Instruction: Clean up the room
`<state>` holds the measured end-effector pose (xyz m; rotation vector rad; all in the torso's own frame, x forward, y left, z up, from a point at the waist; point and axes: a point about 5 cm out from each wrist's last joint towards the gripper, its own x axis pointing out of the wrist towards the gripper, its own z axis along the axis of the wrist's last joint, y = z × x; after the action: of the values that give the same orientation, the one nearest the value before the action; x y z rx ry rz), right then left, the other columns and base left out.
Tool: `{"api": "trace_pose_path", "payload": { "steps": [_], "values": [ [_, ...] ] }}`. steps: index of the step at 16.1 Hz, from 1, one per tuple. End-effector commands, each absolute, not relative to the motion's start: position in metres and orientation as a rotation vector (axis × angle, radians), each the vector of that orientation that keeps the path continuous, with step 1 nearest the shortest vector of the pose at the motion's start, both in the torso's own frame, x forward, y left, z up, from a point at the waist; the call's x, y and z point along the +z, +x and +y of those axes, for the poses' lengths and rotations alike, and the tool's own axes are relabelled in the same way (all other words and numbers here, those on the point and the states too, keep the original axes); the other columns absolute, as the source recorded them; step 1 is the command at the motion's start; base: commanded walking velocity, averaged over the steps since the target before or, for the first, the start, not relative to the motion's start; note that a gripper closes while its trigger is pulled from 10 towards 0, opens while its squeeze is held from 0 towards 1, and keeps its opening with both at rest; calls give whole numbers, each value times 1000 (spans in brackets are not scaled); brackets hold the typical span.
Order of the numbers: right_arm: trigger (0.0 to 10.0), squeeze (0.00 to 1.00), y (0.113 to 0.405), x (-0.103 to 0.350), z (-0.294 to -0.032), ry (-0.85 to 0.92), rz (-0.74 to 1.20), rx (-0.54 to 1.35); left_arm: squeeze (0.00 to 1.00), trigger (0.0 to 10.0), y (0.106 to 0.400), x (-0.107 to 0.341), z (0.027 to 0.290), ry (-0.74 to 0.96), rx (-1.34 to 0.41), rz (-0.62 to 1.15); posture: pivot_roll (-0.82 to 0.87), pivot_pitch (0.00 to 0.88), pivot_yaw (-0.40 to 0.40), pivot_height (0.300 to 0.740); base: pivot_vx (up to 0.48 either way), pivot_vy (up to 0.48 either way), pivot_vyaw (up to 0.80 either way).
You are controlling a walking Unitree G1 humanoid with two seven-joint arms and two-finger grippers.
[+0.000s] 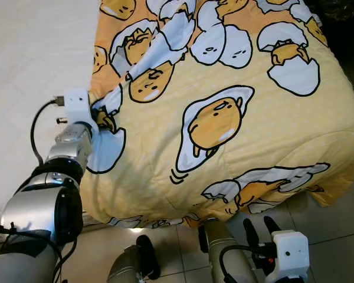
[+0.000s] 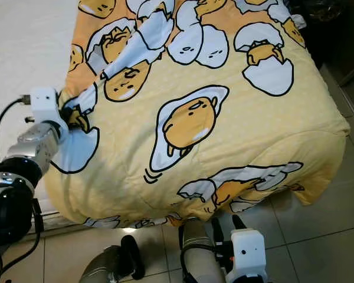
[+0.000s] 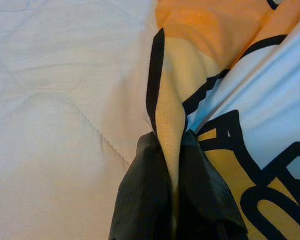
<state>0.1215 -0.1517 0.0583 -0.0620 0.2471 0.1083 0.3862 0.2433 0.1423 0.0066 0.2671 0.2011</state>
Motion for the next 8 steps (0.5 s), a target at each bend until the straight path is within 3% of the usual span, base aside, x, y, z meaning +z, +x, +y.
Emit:
{"api": "trace_pose_path", "payload": {
  "steps": [1, 2, 5, 8],
  "values": [
    [10000, 0, 118, 53, -154, -52, 270, 108, 0, 0, 373, 135, 275, 4, 333, 314, -321, 304, 51, 740, 0, 0, 0],
    [10000, 0, 118, 53, -154, -52, 271, 110, 0, 0, 373, 137, 279, 6, 349, 307, -321, 304, 50, 740, 0, 0, 0],
    [10000, 0, 120, 53, -154, -54, 270, 121, 0, 0, 367, 144, 301, 228, 423, 327, -317, 307, 40, 740, 0, 0, 0],
    [10000, 0, 121, 53, -154, -58, 271, 130, 0, 0, 362, 143, 309, 259, 461, 342, -312, 306, 36, 740, 0, 0, 0]
  ]
}}
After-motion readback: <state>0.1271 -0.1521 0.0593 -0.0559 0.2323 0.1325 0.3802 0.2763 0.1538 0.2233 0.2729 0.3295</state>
